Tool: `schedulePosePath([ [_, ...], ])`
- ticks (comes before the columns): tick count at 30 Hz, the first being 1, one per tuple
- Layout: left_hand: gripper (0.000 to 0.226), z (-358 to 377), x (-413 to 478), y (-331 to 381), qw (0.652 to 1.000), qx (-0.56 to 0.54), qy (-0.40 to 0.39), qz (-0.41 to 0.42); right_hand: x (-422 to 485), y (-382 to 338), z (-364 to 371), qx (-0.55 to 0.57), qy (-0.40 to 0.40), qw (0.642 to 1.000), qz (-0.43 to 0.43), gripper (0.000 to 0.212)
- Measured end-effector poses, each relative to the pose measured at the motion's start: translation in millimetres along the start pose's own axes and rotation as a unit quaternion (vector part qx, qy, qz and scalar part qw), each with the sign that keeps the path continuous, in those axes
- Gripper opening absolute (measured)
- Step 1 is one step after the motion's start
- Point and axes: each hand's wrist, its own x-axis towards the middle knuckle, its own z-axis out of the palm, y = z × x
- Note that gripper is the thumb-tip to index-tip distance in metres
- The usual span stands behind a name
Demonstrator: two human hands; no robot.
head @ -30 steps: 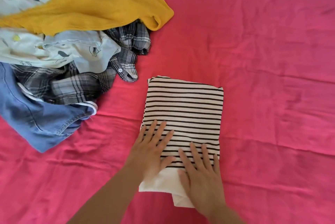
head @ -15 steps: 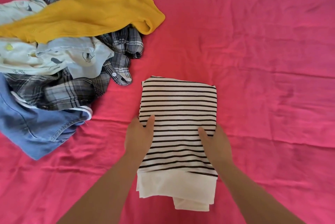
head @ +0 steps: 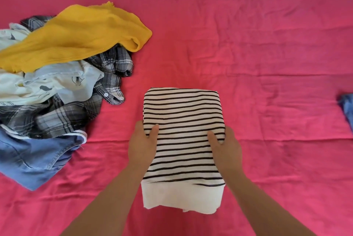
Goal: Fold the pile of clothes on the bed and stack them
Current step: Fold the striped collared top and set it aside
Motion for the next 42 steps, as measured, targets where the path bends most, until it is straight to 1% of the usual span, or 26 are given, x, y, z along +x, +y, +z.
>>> schedulePosePath([
  [4, 0.03, 4, -9, 50, 0.996, -0.015, -0.039, 0.073, -6, -8, -44, 0.011, 0.045, 0.999, 0.016, 0.011],
  [9, 0.028, 24, -32, 109, 0.989, -0.008, -0.075, 0.125, -16, -12, -110, 0.009, 0.109, 0.994, 0.028, 0.015],
  [14, 0.026, 65, -60, 158, 0.982, -0.02, -0.112, 0.151, -16, 1, -179, 0.0, 0.16, 0.987, 0.027, 0.026],
  [19, 0.015, 124, -92, 199, 0.973, -0.037, -0.142, 0.178, -3, 42, -242, -0.007, 0.188, 0.981, 0.045, 0.023],
  [24, 0.02, 205, -119, 230, 0.975, -0.043, -0.156, 0.153, 28, 95, -309, -0.02, 0.195, 0.979, 0.056, 0.021],
  [28, 0.011, 279, -146, 265, 0.975, -0.077, -0.167, 0.125, 61, 137, -377, -0.049, 0.195, 0.978, 0.062, 0.014],
  [32, 0.012, 356, -172, 299, 0.975, -0.111, -0.17, 0.091, 102, 175, -449, -0.086, 0.181, 0.978, 0.058, 0.013],
  [34, 0.013, 390, -182, 312, 0.975, -0.13, -0.159, 0.08, 122, 190, -479, -0.109, 0.165, 0.98, 0.04, 0.015],
  [36, 0.013, 418, -189, 324, 0.974, -0.152, -0.156, 0.063, 144, 204, -503, -0.125, 0.149, 0.981, 0.022, 0.022],
  [38, 0.018, 442, -190, 330, 0.969, -0.168, -0.173, 0.044, 169, 218, -519, -0.143, 0.137, 0.98, 0.021, 0.032],
  [40, 0.032, 464, -186, 327, 0.963, -0.164, -0.211, 0.032, 193, 238, -525, -0.153, 0.111, 0.981, 0.053, 0.049],
  [42, 0.054, 483, -181, 312, 0.959, -0.138, -0.247, 0.015, 207, 262, -520, -0.153, 0.068, 0.981, 0.1, 0.066],
])
